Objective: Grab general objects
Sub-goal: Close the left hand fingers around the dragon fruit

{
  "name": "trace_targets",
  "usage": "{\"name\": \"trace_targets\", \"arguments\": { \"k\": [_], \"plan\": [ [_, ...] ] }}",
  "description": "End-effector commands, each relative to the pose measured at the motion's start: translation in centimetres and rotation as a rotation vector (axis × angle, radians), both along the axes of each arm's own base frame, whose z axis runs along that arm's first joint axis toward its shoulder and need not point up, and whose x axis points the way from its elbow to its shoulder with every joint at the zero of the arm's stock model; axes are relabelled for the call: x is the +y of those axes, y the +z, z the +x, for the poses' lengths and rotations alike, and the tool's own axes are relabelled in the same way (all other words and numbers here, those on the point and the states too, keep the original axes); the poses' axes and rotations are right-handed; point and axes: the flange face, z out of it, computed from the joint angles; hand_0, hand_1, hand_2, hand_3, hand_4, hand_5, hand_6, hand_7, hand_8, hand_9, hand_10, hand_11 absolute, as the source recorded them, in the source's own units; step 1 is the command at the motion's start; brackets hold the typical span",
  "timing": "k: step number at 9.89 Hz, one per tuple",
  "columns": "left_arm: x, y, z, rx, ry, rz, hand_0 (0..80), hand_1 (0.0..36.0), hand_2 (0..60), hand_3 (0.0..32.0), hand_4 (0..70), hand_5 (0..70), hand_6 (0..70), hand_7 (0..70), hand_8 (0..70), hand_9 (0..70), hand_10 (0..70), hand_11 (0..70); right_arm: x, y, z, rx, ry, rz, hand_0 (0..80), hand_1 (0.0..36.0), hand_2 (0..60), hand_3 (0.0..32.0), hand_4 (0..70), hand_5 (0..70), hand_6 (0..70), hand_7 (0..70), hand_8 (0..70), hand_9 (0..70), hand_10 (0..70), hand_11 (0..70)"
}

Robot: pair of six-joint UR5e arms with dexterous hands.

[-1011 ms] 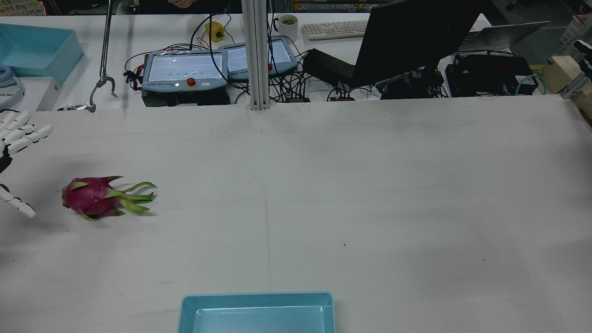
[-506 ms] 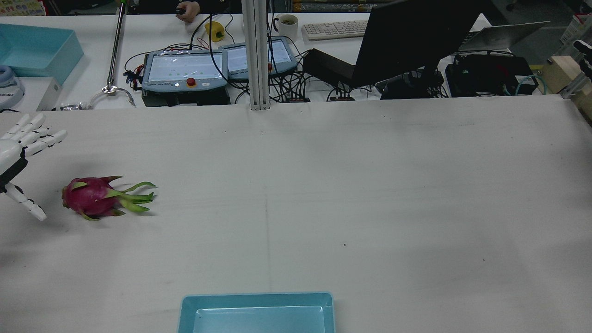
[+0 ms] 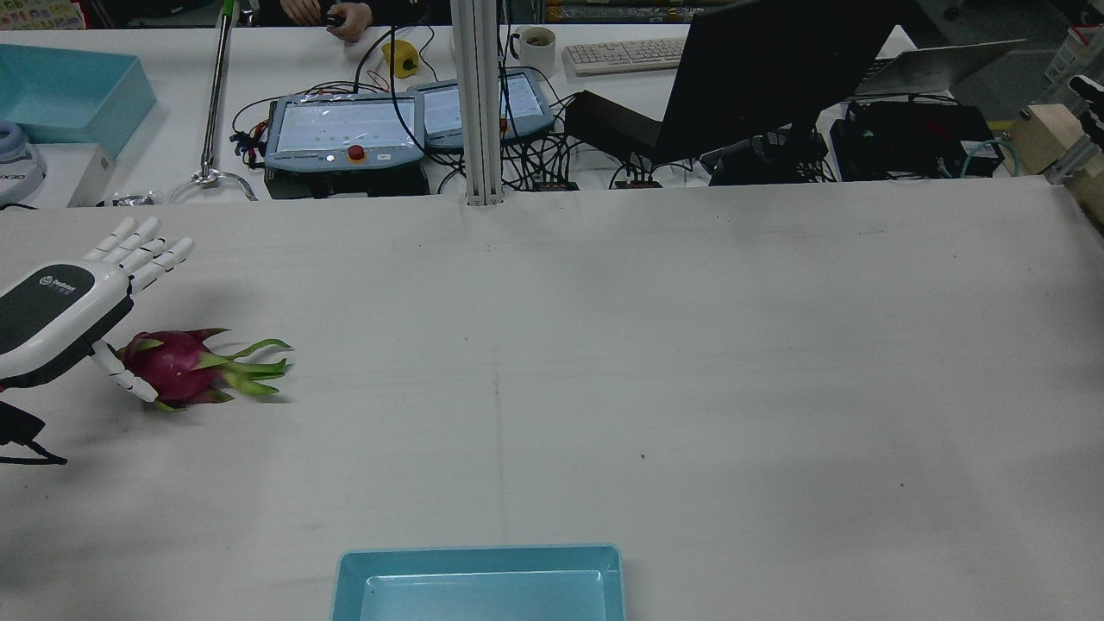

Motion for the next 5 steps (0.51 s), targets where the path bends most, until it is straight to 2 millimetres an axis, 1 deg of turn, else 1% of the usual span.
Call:
{"name": "trace_targets", "arguments": {
  "k": [1, 2, 3, 4, 5],
  "plan": [
    [0.16, -0.06, 0.69, -0.030, 0.007, -0.025, 49.0, 17.0, 12.4, 0.0, 2.1, 0.0, 0.0, 16.9, 0.0, 1.9, 0.0, 0.0, -0.04, -0.04, -0.01, 0.000, 0.000, 0.001, 0.0, 0.0, 0.0, 0.0, 0.0, 0.0, 0.0, 0.0, 0.0, 0.0, 0.0, 0.0],
    [0.33, -0.04, 0.66, -0.043, 0.010, -0.037, 48.7, 17.0, 12.6, 0.0, 1.6, 0.0, 0.0, 16.4, 0.0, 1.8, 0.0, 0.0, -0.04, -0.04, -0.01, 0.000, 0.000, 0.001, 0.0, 0.0, 0.0, 0.0, 0.0, 0.0, 0.0, 0.0, 0.0, 0.0, 0.0, 0.0],
    [0.46, 0.09, 0.60, -0.056, 0.015, -0.048, 49.0, 17.8, 13.6, 0.0, 0.7, 0.0, 0.0, 15.8, 0.0, 1.7, 0.0, 0.0, -0.04, -0.04, -0.01, 0.000, 0.000, 0.001, 0.0, 0.0, 0.0, 0.0, 0.0, 0.0, 0.0, 0.0, 0.0, 0.0, 0.0, 0.0],
    [0.57, 0.41, 0.44, -0.064, 0.016, -0.057, 49.0, 17.5, 13.1, 0.4, 0.1, 0.0, 0.0, 14.9, 0.0, 1.5, 0.0, 0.0, -0.04, -0.04, -0.01, 0.000, 0.000, 0.001, 0.0, 0.0, 0.0, 0.0, 0.0, 0.0, 0.0, 0.0, 0.0, 0.0, 0.0, 0.0],
    [0.64, 0.52, 0.39, -0.066, 0.018, -0.061, 48.1, 17.0, 14.2, 0.8, 0.0, 0.0, 0.0, 13.5, 0.0, 1.3, 0.0, 0.0, -0.04, -0.04, -0.01, 0.000, 0.000, 0.001, 0.0, 0.0, 0.0, 0.0, 0.0, 0.0, 0.0, 0.0, 0.0, 0.0, 0.0, 0.0]
  ]
}}
